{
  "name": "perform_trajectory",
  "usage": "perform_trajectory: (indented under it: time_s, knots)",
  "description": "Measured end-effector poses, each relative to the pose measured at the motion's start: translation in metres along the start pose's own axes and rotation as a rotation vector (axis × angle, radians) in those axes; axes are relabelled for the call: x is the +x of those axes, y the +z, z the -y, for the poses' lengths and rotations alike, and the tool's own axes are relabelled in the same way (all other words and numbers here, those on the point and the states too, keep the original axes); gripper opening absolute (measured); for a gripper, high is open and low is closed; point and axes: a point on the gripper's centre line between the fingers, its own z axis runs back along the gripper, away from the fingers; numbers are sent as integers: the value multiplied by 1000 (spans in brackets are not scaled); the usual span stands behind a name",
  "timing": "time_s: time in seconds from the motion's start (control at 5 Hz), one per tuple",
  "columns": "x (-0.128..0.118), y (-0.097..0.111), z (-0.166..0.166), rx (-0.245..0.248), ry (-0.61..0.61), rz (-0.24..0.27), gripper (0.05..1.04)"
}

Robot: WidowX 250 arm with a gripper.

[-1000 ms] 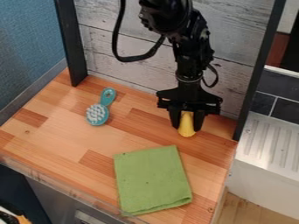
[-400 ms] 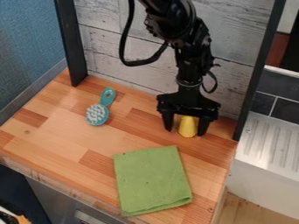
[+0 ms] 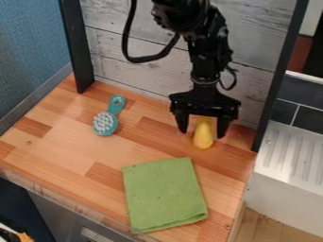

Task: Move the yellow object from the left front to the right rear area of the cabinet

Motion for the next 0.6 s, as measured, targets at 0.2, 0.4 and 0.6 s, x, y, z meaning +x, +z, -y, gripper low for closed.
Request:
perform_trajectory:
  time_s: [0.2, 0.4, 0.6]
  knots:
    - [2, 16, 0, -23, 11, 8, 1003]
    - [8, 36, -9, 29, 39, 94, 1000]
    - [9, 37, -7, 30, 36, 99, 1000]
